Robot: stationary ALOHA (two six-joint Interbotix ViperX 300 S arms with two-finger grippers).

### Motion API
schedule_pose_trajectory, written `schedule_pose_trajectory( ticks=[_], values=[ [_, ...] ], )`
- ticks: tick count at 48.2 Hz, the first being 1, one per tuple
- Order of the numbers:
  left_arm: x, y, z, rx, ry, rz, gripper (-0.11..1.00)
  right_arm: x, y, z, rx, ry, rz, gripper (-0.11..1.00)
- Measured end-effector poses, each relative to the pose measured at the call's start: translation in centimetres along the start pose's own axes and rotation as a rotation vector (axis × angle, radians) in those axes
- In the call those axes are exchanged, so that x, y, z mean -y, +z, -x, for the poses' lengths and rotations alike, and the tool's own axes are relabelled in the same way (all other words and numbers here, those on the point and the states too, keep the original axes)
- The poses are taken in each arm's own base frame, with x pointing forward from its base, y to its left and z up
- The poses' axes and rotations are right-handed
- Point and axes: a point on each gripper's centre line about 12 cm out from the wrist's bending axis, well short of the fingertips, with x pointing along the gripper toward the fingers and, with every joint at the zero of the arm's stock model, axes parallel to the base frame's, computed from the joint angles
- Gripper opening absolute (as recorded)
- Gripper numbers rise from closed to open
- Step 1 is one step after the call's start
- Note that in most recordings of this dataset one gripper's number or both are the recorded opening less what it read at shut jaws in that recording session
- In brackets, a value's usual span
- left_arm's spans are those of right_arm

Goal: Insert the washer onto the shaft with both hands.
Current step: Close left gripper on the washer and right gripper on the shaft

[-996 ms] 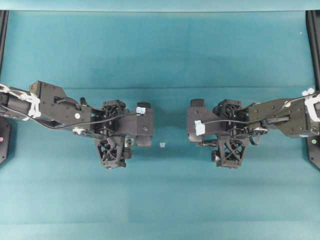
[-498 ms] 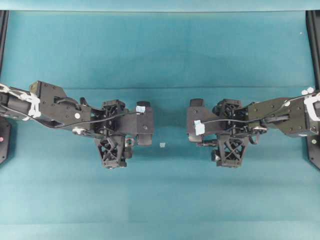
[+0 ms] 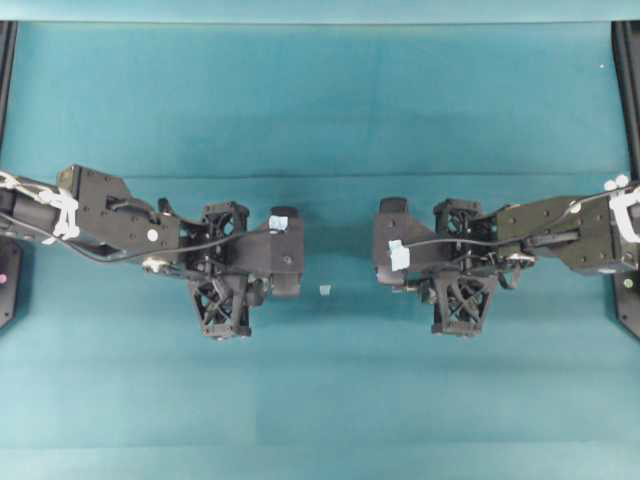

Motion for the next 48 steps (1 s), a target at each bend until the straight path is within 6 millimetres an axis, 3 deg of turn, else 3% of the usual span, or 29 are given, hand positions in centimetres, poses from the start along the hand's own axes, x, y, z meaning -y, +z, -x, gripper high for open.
schedule_pose_trajectory(
  ticks=[37, 48],
  values=[
    [0.2, 0.0, 0.1, 0.002, -0.002, -0.009, 0.35, -0.3, 0.1, 0.1, 0.004, 0.004, 0.012, -0.01],
    [0.3, 0.5, 1.0, 0.031, -0.004, -0.016, 0.35, -0.5, 0.7, 0.9, 0.053, 0.017, -0.011, -0.01]
  ],
)
